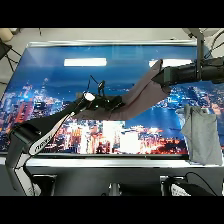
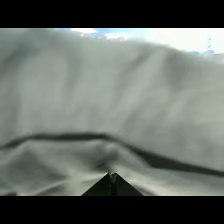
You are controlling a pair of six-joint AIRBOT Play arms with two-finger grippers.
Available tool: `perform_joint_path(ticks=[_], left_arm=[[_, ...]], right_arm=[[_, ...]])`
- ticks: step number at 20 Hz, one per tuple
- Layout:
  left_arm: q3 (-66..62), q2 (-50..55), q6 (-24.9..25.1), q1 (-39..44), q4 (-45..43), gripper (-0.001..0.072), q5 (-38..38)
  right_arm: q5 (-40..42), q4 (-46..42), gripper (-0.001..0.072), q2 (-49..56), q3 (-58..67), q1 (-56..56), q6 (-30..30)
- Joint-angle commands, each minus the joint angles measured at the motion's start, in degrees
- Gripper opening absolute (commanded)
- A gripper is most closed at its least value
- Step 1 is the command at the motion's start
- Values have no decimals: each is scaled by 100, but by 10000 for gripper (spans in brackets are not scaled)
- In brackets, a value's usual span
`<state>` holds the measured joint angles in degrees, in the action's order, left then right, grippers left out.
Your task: Fold the shirts.
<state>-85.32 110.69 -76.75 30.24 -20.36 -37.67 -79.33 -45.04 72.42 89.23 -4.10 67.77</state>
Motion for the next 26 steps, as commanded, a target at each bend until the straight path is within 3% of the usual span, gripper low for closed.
perform_joint_path(ticks=[1, 6, 9, 14, 20, 21, 23, 24, 26], left_arm=[[-24, -435, 651, -197, -127, 26, -181], [-24, -2330, 625, -1834, -2277, 26, -870], [-24, -3432, 431, -3123, -3082, 27, -1495], [-24, -4433, 435, -4470, -3117, 28, -2192], [20, -4566, 442, -4581, -3110, 28, -2385], [59, -4566, 459, -4548, -3112, 28, -2387], [129, -4564, 483, -4513, -3115, 28, -2385], [157, -4566, 483, -4516, -3115, 28, -2387], [157, -4568, 531, -4531, -3134, 28, -2389]], right_arm=[[494, -94, 32, 162, 4, 35, 125], [1604, 833, 32, 1137, 7, 1078, -98], [2417, 1202, 32, 1779, 24, 1961, -160], [3565, 2236, 32, 2914, 24, 3134, -334], [4529, 2667, 42, 3622, 22, 3759, -328], [4454, 2706, 110, 3676, 22, 3777, -216], [4214, 2708, 535, 3670, 22, 3731, -256], [3936, 2616, 583, 3604, 22, 3635, -428], [3167, 1954, 594, 3370, 22, 3204, -435]])
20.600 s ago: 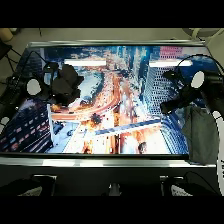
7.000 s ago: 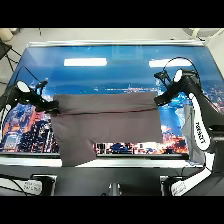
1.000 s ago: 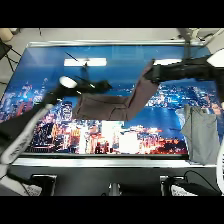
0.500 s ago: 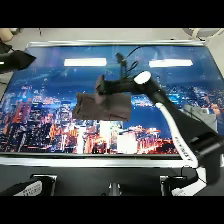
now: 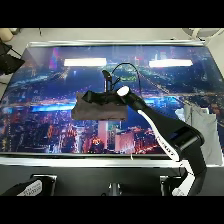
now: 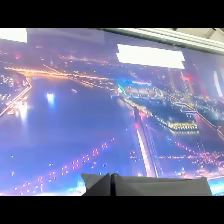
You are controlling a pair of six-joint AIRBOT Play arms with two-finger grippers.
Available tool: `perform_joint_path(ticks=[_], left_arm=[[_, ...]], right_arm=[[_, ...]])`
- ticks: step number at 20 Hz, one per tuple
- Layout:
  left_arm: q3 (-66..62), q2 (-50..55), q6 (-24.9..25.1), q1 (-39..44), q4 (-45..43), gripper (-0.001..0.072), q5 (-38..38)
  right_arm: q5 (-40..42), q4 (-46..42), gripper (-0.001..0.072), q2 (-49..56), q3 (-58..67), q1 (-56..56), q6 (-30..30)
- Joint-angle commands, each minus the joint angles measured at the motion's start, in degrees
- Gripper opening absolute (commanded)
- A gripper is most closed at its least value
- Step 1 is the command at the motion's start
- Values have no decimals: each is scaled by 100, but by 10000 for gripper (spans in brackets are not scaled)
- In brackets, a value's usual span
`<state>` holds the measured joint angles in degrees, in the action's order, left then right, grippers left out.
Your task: Fold the shirts.
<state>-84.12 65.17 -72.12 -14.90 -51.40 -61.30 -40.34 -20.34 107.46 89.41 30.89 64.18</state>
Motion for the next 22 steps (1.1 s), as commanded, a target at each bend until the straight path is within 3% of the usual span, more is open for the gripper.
perform_joint_path(ticks=[1, 3, 5, 7, 16, 21, 22], left_arm=[[37, -15, 144, -20, -31, 28, -26], [37, -15, 170, -20, -31, 28, -26], [37, -13, 168, -13, -31, 29, -26], [37, -9, 170, -9, -31, 29, -24], [37, -11, 168, 0, -26, 29, -197], [37, -11, 168, -2, -28, 29, -175], [37, -11, 168, -2, -28, 29, -177]], right_arm=[[-1237, -931, 600, -291, 4, -625, 0], [-2304, -1928, 633, -573, 4, -1353, 181], [-3381, -3558, 642, -721, -15, -2081, 730], [-3556, -4275, 639, -632, -216, -2371, 1152], [-2070, -2022, 621, 323, -271, -2085, 723], [-2450, -1982, 530, 400, -269, -2004, 407], [-2583, -1899, 455, 389, -264, -2017, 166]])
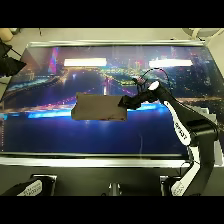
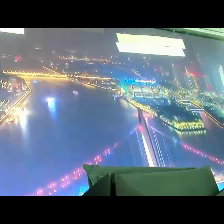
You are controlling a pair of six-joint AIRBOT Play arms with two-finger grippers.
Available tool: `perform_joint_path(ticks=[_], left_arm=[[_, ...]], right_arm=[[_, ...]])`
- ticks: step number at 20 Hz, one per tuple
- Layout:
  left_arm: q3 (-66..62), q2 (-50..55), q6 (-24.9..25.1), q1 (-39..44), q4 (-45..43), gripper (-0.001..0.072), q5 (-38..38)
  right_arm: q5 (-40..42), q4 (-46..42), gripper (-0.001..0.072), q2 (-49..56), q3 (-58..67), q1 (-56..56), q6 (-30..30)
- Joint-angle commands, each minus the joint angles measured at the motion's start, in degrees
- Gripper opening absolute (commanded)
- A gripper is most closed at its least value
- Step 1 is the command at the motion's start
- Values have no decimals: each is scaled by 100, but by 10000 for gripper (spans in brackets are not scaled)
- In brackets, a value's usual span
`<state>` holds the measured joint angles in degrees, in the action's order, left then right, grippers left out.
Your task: Fold the shirts.
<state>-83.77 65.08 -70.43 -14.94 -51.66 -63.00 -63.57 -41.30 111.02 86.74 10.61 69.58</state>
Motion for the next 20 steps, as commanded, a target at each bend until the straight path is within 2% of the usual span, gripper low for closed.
perform_joint_path(ticks=[1, 2, 4, 8, 15, 20], left_arm=[[2, -2, 0, 2, -2, 29, -4], [2, -2, 0, 2, -2, 29, -4], [2, -2, 0, 2, -2, 29, -4], [2, -2, 2, 2, -2, 29, -22], [2, -2, -2, 2, -4, 29, -26], [2, -2, 0, 2, -2, 30, -83]], right_arm=[[-420, 221, 249, 15, 4, 0, -509], [-544, 229, 28, -9, 4, -28, -584], [-658, 236, 35, -87, 4, -122, -782], [-745, 428, 32, -638, 26, -737, -789], [-1502, -192, 32, -2306, 105, -2986, -321], [-1823, -463, 32, -2973, 140, -4684, -116]])
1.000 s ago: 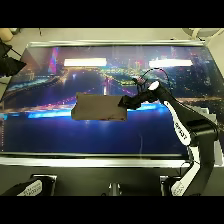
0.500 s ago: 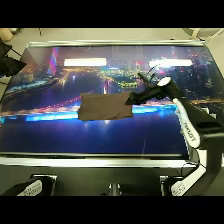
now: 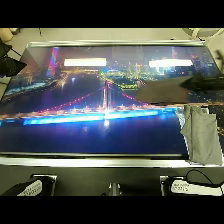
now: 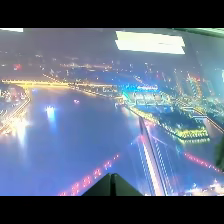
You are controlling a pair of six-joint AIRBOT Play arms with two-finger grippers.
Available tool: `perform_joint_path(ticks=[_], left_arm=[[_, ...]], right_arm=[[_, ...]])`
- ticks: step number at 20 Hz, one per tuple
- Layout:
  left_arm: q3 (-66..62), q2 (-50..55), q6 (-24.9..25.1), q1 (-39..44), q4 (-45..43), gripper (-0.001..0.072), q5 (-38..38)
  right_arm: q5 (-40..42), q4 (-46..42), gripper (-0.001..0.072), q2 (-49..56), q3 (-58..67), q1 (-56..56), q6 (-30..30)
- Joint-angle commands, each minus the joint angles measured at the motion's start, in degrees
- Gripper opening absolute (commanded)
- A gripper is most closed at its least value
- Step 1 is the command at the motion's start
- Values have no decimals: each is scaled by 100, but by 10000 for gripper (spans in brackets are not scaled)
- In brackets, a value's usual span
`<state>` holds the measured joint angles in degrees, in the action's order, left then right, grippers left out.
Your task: Fold the shirts.
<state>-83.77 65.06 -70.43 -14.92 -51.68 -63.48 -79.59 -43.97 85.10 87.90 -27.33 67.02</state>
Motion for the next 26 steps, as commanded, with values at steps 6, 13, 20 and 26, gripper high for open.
perform_joint_path(ticks=[6, 13, 20, 26], left_arm=[[2, 0, 0, 0, 0, 30, -280], [2, 0, 4, 0, 0, 30, -306], [2, 0, 155, 2, 2, 30, -297], [2, -2, 151, 2, 4, 30, -299]], right_arm=[[-448, -186, 32, -562, 90, -2033, 133], [-754, -304, 32, -697, 466, -2719, 389], [-2671, -3939, 32, -1060, 240, -2767, 380], [-1943, -4575, 32, -1626, -1823, -2769, 260]])
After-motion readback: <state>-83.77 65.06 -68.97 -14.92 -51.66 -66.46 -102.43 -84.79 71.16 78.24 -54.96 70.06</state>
